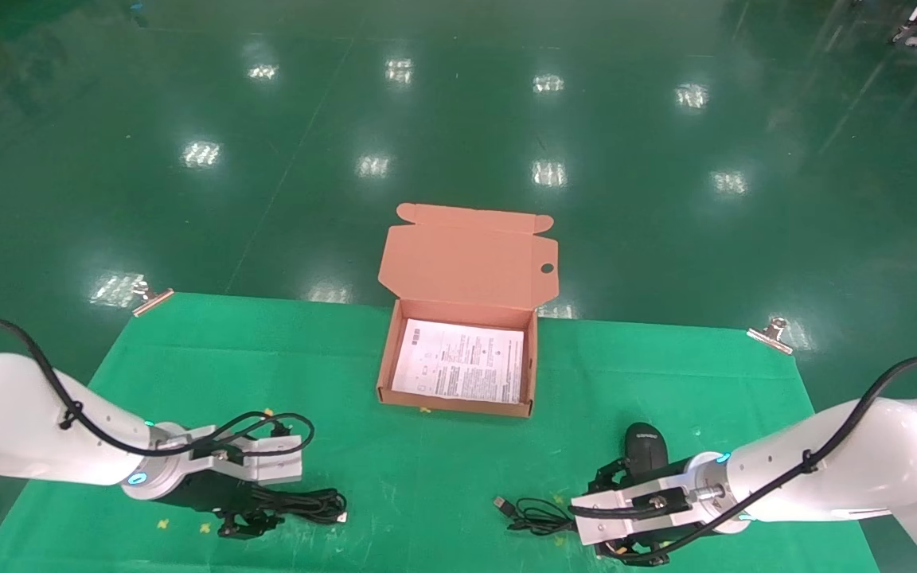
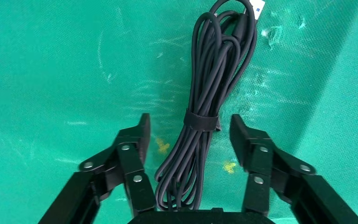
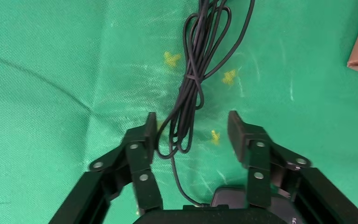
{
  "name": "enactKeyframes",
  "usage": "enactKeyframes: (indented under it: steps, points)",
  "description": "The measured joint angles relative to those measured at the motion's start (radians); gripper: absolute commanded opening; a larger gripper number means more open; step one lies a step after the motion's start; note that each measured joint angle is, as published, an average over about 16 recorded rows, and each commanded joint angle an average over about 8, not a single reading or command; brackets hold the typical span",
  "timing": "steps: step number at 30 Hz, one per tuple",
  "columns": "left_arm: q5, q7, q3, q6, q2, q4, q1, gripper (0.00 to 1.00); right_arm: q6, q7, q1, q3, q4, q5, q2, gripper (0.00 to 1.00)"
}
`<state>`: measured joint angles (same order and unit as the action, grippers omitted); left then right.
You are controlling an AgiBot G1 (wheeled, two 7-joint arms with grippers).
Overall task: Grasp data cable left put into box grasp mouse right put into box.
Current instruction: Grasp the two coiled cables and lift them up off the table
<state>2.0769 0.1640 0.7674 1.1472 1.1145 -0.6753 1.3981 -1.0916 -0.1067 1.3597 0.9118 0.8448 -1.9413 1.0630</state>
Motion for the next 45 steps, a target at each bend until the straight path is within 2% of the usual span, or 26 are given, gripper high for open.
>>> enactKeyframes:
  steps: [25,31,39,45]
  points:
    - [-0.018,-0.023,-0.011,0.002,-0.018,-0.038,0.004,0.0,0.0,0.007,0.011,-0.01,0.016,0.006,-0.015,0.0]
    - [-0.045,-0.047,-0.038,-0.009,-0.059,-0.129,0.022,0.0,0.006,0.029,0.047,-0.041,0.061,0.022,-0.056,0.0]
    - [-0.059,-0.04,-0.088,-0.06,-0.124,-0.325,0.054,0.0,0.043,0.072,0.132,-0.11,0.156,0.048,-0.122,0.0]
    - [-0.012,-0.004,-0.11,-0.131,-0.132,-0.455,0.071,0.0,0.099,0.077,0.208,-0.16,0.196,0.07,-0.118,0.0]
